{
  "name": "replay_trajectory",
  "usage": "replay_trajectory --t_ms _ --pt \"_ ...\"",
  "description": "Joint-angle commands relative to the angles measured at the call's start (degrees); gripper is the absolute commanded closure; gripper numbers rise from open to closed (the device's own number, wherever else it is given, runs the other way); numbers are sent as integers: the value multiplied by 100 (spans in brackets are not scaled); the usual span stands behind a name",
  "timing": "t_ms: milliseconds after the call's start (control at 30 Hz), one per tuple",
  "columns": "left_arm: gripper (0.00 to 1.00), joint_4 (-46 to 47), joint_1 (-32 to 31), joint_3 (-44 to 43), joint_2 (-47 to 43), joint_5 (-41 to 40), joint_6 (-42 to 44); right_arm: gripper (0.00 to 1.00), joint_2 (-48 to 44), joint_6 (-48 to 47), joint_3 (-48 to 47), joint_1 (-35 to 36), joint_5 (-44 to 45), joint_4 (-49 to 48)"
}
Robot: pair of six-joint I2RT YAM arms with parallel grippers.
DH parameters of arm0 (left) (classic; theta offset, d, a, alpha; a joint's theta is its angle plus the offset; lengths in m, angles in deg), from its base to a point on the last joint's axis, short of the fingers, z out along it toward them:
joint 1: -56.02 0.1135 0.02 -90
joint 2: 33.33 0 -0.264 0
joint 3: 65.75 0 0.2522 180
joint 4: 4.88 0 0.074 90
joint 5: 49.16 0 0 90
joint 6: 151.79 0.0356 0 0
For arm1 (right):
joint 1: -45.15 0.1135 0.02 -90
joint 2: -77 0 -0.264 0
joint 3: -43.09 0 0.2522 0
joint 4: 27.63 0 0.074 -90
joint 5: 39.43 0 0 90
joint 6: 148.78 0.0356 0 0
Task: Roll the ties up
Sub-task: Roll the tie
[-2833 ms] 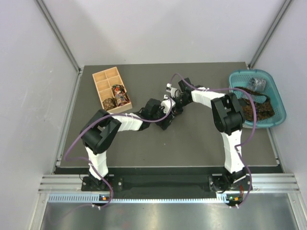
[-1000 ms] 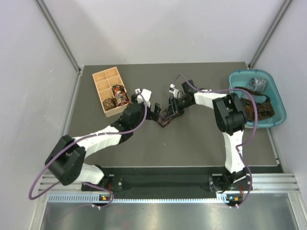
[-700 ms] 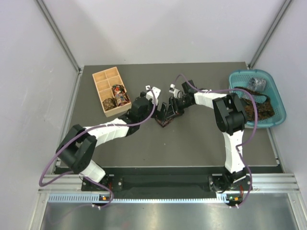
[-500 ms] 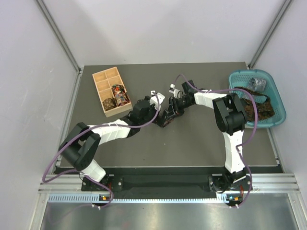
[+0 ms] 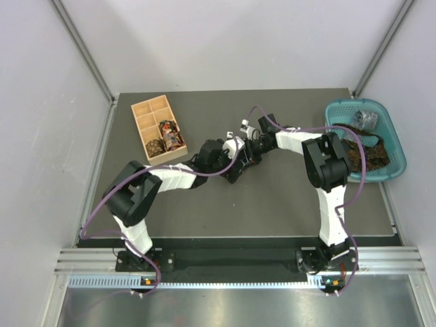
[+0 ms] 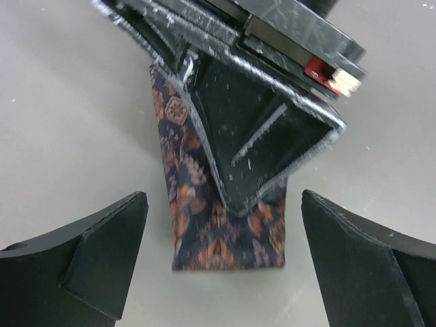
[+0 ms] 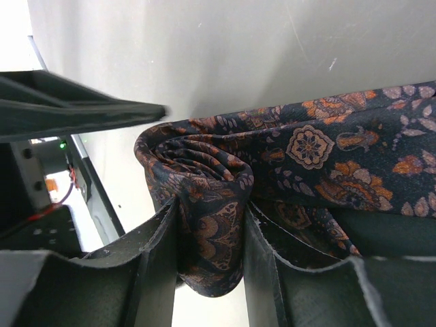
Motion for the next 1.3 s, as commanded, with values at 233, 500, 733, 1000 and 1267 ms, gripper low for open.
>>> replay_trajectory --t_ms 233,500,733,1000,1267 --pt "4 -394 -15 -619 599 305 347 64 38 -216 190 0 592 -81" --pt "19 -879 -15 -936 863 375 540 64 -14 -215 217 0 584 -99" --pt "33 -1195 -15 -1006 907 365 637 64 -41 -198 243 8 566 -99" --pt "48 -1810 -24 -1357 1153 401 777 62 -41 -154 252 -18 557 -99" --pt "53 -2013 -33 -1358 1092 401 769 57 -93 -22 366 -18 382 -265"
